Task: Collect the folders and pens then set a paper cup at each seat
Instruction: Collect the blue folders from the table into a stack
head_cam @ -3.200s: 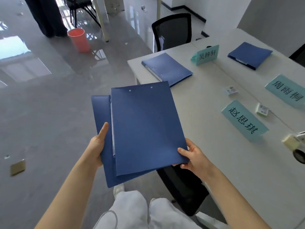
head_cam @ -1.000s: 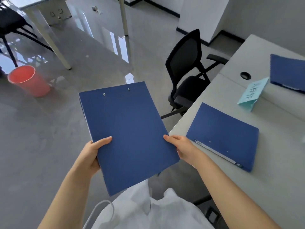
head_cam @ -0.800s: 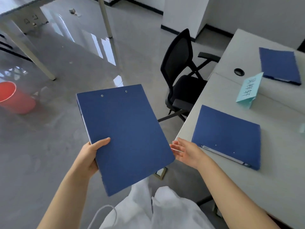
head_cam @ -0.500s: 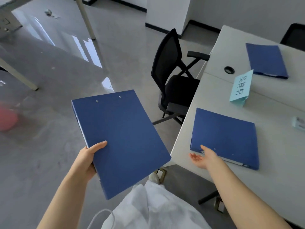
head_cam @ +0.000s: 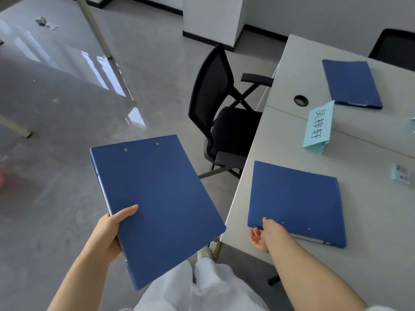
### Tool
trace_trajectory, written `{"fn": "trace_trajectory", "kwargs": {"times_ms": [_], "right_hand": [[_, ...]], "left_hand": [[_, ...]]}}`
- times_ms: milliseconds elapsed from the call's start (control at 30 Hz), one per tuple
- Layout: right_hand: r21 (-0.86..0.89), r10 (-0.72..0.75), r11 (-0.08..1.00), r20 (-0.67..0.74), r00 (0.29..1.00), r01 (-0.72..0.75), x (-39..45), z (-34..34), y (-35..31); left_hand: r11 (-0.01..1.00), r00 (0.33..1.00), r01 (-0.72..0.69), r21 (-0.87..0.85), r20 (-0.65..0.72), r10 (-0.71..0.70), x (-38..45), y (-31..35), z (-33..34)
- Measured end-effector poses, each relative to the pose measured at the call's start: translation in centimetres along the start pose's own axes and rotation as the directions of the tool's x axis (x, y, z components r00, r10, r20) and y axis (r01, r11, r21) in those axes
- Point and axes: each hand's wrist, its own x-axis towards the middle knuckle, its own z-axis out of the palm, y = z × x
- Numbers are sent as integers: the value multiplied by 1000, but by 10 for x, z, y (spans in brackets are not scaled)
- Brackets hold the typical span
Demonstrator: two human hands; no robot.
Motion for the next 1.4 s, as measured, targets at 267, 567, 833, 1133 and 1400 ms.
{"fn": "trace_trajectory", "kwargs": {"times_ms": [267, 567, 833, 1133, 1400], "right_hand": [[-131, 236, 969, 241, 942, -209, -10, 16, 53], [422, -60, 903, 300, 952, -77, -29, 81, 121], [758, -248, 652, 244, 938, -24, -45, 110, 122], [928, -540, 372, 201, 817, 17, -123, 149, 114], [836, -633, 538, 489, 601, -113, -175, 178, 129]], "left_hand": [[998, 997, 37, 43, 68, -40, 36, 28, -7], [987, 982, 26, 157, 180, -54, 80, 93, -60], [978, 971, -2, 209, 235, -48, 102, 129, -79], [972, 955, -28, 232, 295, -43, 112, 151, -89], [978, 946, -41, 205, 324, -28, 121, 173, -98]]}}
